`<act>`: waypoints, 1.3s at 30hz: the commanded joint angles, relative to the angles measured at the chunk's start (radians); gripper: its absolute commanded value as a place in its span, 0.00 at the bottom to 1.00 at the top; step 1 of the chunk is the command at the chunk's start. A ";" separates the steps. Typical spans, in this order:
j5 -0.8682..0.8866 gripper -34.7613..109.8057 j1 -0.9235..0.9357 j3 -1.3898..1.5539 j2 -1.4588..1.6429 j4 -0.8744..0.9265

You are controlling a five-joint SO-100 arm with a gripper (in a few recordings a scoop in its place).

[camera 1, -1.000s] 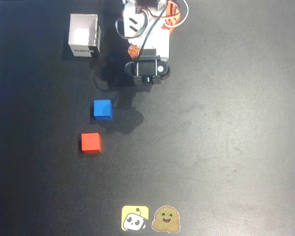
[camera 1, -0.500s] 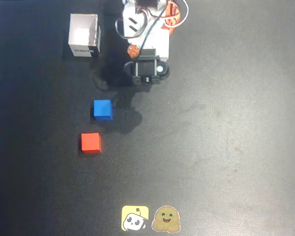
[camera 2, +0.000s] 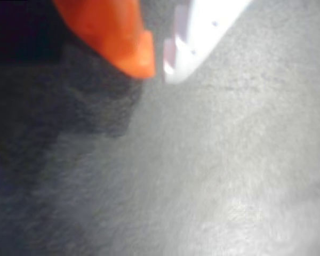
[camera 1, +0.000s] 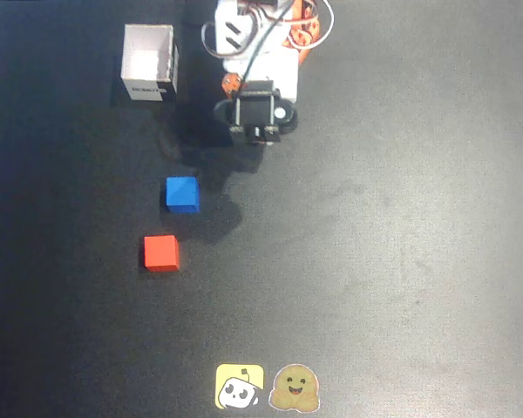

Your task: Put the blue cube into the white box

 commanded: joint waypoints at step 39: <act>-0.290 0.26 0.379 -0.506 -0.905 -0.426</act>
